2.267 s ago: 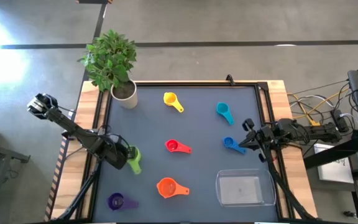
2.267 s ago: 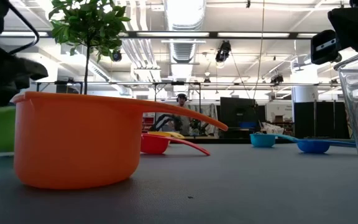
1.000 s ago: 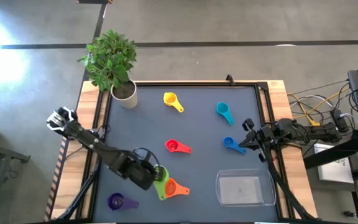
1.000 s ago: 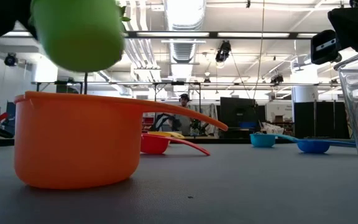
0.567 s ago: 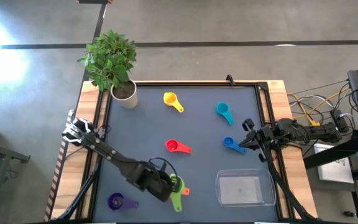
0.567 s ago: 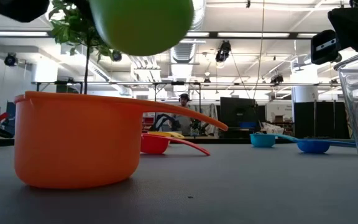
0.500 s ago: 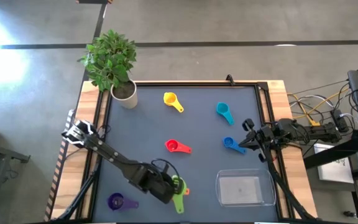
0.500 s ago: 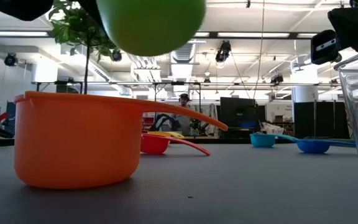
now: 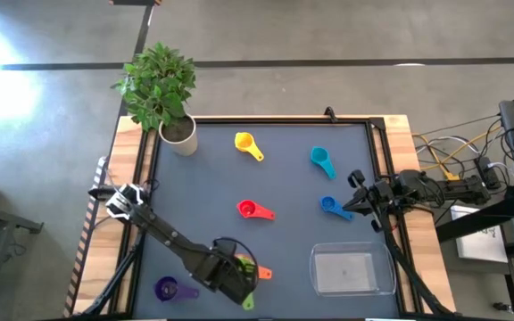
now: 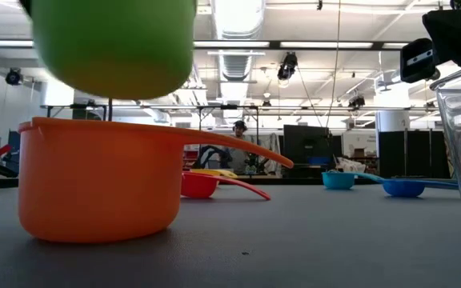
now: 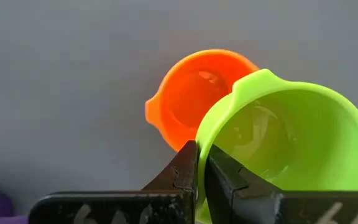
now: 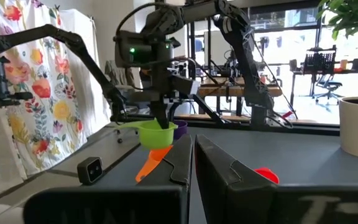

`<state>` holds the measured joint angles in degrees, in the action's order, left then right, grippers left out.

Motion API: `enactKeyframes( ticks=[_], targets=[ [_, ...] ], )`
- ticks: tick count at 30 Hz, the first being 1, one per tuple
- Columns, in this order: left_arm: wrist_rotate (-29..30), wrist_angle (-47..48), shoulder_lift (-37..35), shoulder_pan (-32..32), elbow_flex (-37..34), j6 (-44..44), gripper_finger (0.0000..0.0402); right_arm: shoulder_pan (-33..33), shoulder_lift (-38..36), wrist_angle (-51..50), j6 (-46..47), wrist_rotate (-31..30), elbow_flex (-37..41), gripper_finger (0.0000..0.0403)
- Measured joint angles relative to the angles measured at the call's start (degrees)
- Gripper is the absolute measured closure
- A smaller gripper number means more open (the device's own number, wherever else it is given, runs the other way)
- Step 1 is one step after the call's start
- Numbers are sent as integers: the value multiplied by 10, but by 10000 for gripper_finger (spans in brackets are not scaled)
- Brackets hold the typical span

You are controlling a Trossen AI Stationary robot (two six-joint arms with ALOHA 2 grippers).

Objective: Nest measuring cups in basket
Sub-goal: Stack the green nest measuring cup into the orange nest measuring cup

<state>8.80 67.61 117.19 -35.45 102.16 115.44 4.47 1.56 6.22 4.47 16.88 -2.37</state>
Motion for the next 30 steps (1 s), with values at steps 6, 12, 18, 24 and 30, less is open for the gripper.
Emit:
enactKeyframes(
  ticks=[6,12,18,24,30],
  targets=[
    [1,-48,0,-4,-41,35,402,0,0,0,0,0,0,394],
    [-3,-48,-7,-4,-68,47,401,0,0,0,0,0,0,394],
    [-2,-48,-17,-4,-74,50,401,0,0,0,0,0,0,394],
    [-1,-45,-17,-1,-74,58,401,0,0,0,0,0,0,394],
    [2,-45,-17,3,-75,43,386,0,0,0,0,0,0,394]
  ],
)
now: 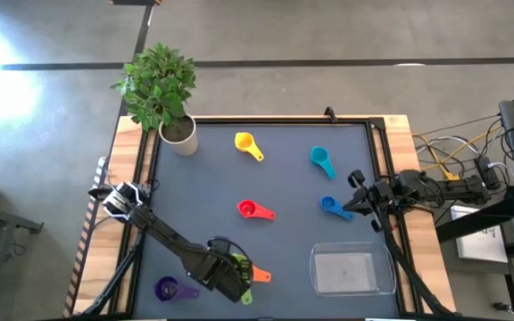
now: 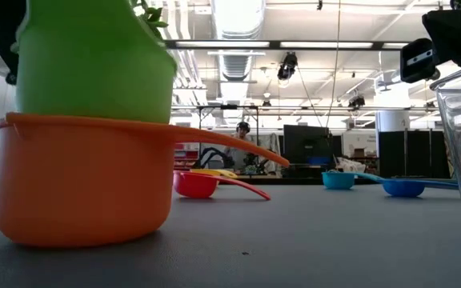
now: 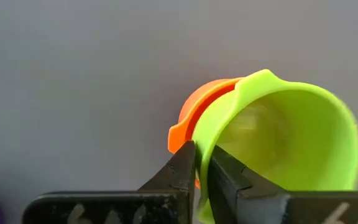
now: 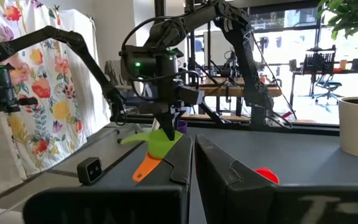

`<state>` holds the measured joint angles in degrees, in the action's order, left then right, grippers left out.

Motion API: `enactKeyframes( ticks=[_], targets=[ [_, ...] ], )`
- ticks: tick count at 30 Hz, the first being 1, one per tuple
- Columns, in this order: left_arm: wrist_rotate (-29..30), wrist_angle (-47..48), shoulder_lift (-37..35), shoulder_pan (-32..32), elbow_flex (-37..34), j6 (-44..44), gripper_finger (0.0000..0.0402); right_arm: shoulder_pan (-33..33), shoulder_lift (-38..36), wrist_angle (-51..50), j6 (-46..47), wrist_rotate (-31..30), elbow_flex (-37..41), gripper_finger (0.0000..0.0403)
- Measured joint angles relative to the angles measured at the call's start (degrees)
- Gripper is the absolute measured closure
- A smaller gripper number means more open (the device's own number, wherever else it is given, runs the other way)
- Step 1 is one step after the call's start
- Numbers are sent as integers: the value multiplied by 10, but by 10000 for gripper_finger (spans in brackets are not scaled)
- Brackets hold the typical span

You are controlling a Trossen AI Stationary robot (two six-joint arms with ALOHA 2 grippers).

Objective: Nest measuring cups in basket
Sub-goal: Stack the green nest measuring cup into the orange nest measuring cup

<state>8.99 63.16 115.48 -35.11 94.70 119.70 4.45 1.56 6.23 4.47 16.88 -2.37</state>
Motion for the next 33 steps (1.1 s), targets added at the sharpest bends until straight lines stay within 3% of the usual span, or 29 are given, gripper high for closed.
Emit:
enactKeyframes(
  ticks=[17,25,33],
  targets=[
    [-2,13,-19,7,2,-79,228,0,0,0,0,0,0,394],
    [40,-1,-11,7,83,-382,198,0,0,0,0,0,0,394],
    [41,55,88,0,219,-734,198,0,0,-1,0,0,0,394]
  ],
)
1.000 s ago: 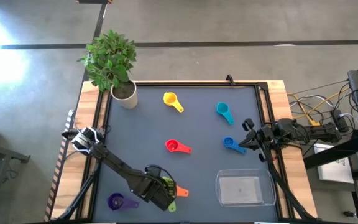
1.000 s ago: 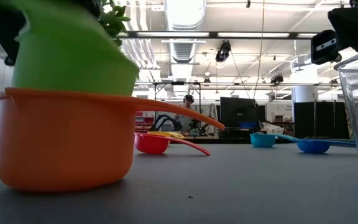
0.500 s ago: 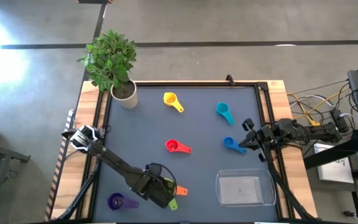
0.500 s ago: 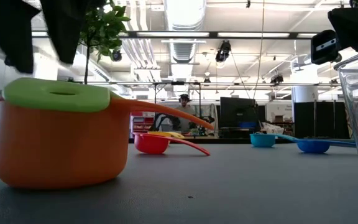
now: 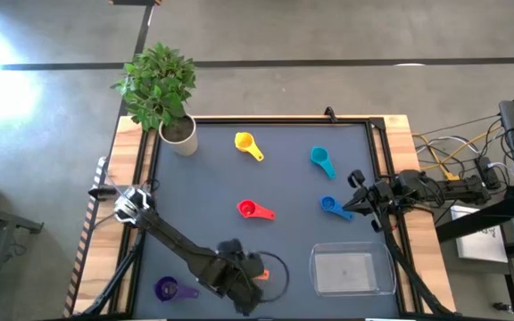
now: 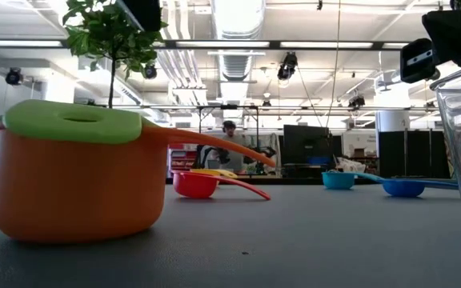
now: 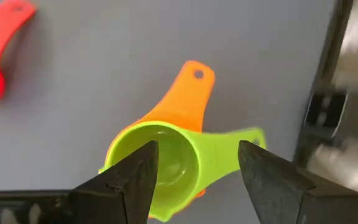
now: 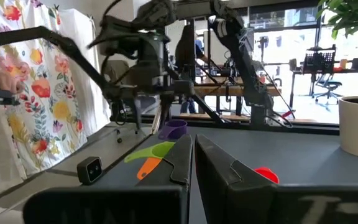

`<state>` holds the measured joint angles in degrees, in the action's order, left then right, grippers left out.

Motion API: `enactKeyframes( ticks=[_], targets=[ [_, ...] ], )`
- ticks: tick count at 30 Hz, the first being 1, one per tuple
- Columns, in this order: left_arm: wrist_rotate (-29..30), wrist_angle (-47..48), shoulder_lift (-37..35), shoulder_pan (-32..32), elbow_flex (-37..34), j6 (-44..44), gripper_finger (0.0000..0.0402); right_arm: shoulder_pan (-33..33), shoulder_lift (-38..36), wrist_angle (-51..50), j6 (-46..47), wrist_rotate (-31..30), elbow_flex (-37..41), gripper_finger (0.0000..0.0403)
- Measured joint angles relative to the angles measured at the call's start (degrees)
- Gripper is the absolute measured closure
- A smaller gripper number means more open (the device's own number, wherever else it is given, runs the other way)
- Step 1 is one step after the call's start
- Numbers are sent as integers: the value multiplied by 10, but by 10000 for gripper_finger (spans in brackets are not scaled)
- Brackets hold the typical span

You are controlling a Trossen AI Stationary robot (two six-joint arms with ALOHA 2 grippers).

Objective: Nest measuring cups in basket
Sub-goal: Stack the green nest measuring cup into the orange nest measuring cup

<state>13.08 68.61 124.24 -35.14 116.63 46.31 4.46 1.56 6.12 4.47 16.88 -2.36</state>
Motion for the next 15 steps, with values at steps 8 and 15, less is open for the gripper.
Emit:
enactKeyframes(
  ticks=[8,15],
  targets=[
    [-6,157,110,-1,147,-140,192,0,0,1,0,0,0,394],
    [-60,129,102,-3,103,-181,138,0,1,1,0,-4,0,394]
  ],
)
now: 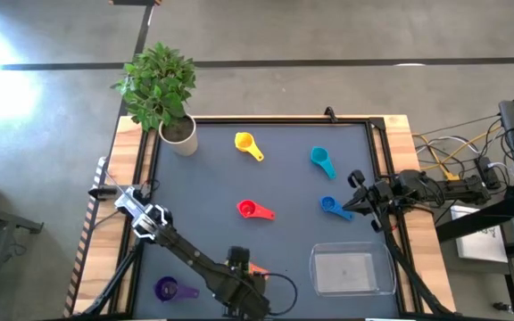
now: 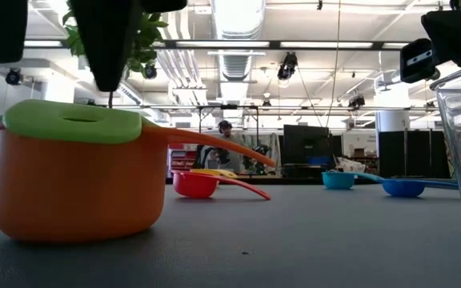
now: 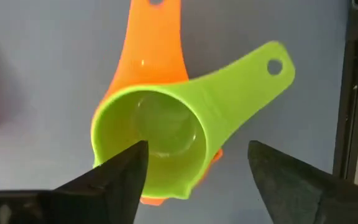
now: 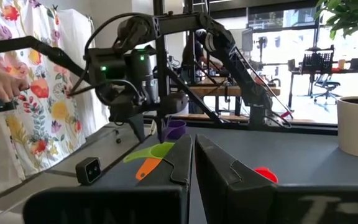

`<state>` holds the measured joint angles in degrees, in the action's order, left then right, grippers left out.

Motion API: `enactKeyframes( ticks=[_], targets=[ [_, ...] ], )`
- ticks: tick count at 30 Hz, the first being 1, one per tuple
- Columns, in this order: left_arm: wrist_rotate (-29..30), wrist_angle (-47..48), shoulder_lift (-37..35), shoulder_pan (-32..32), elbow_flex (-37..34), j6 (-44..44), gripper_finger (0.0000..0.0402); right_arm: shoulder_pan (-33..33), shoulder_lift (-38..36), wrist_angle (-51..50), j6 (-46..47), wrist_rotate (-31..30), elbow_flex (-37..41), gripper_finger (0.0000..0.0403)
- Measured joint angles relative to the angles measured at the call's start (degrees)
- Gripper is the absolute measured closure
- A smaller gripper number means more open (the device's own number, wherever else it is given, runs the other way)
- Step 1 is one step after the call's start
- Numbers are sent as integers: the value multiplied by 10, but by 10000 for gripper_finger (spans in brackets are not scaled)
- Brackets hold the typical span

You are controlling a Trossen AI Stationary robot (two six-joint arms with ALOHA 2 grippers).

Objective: Nest measuring cups in basket
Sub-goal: Stack the green nest measuring cup into the orange nest measuring cup

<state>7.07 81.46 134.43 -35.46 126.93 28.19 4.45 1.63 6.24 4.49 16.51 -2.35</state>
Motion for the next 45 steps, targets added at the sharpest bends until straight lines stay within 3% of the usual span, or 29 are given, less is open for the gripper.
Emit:
enactKeyframes(
  ticks=[9,26,32,39,45],
  targets=[
    [102,-29,-2,-25,39,-75,75,0,0,0,0,0,0,394],
    [172,-52,63,-60,34,-253,72,0,0,0,0,0,0,394],
    [209,-53,67,-50,34,-241,73,0,0,0,0,0,0,394],
    [208,-52,67,-24,34,-193,73,0,0,0,0,0,0,394],
    [152,-52,67,13,34,-127,73,0,0,0,0,0,0,394]
  ],
)
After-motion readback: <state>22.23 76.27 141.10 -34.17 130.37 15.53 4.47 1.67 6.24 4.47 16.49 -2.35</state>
